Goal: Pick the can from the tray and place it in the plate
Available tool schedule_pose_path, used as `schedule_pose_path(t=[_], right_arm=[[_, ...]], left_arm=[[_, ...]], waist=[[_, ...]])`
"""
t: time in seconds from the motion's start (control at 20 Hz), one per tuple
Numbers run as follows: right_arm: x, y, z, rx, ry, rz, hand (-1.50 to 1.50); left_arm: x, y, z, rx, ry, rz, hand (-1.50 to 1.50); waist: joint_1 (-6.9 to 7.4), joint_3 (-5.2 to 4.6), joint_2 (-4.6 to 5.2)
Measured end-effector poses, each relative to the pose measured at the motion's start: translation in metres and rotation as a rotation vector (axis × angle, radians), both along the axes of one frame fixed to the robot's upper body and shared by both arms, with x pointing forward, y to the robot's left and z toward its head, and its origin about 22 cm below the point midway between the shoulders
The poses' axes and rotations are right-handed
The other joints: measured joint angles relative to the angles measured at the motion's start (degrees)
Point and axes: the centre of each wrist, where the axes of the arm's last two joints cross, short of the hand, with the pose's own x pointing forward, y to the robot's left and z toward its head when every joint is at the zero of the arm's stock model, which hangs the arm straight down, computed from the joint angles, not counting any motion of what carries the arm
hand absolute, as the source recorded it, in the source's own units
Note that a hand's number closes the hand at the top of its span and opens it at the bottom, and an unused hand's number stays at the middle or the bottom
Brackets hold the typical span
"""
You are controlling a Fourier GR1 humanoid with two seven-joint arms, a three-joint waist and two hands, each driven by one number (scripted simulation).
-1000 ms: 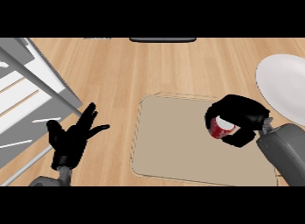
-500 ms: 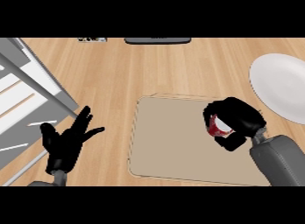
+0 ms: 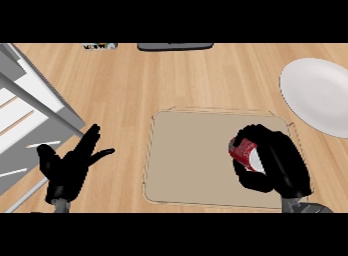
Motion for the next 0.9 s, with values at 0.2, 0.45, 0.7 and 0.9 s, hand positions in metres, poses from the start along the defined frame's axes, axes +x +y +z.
schedule_pose_path(t=[0.2,0.45,0.7,0.9], right_arm=[[-0.029,0.005,0.015,0.121,-0.129,-0.130,1.50],[-0.043,-0.011,0.031,0.269,-0.218,-0.284,1.50],[-0.037,-0.043,0.034,0.406,-0.268,-0.393,1.50],[-0.022,-0.085,0.029,0.474,-0.329,-0.451,1.50]], left_arm=[[0.000,-0.004,-0.001,0.007,-0.015,-0.002,0.00],[0.004,-0.007,0.002,0.009,-0.015,-0.017,0.00],[0.007,-0.008,0.004,0.015,-0.012,-0.032,0.00],[0.009,-0.010,0.004,0.018,-0.009,-0.032,0.00]], waist=[[0.65,0.12,0.29],[1.61,0.15,0.66],[2.26,0.19,0.85],[2.58,0.27,0.91]])
